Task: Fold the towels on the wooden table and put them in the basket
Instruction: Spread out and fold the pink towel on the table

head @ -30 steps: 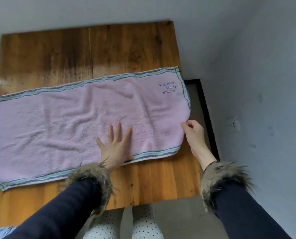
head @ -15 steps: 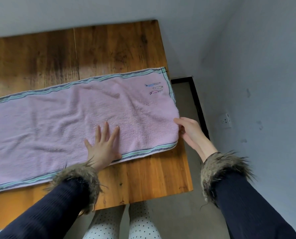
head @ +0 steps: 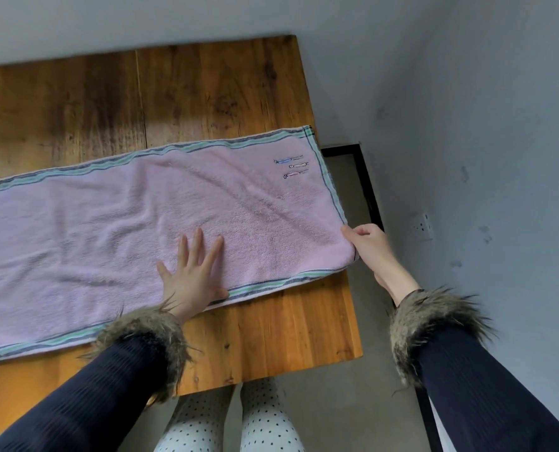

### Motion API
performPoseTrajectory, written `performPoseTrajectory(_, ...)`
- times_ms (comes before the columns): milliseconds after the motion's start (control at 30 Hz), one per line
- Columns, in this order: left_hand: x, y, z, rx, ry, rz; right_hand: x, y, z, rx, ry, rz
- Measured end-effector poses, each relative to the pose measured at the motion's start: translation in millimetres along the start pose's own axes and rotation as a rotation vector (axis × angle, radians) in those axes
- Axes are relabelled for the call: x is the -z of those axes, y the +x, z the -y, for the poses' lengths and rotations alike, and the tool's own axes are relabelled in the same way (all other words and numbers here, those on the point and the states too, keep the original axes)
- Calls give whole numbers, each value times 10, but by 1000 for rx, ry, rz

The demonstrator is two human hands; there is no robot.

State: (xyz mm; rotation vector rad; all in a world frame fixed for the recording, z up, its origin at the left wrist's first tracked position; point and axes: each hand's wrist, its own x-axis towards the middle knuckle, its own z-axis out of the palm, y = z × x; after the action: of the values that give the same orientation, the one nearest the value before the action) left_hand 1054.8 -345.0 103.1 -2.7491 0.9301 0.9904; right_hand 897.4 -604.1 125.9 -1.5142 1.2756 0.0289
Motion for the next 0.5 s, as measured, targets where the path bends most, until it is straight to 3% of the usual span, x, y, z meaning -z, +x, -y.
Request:
performPoseTrajectory(100,-7,0,17,-10,-12,-6,42,-59,-92,-90,-99,20)
performPoseTrajectory(267,45,-35,30,-38,-106,31,-107,-262,214,10,-201,-28)
performPoseTrajectory(500,313,-205,372,-54,-820,-184,-845,-658,1088,280,-284,91)
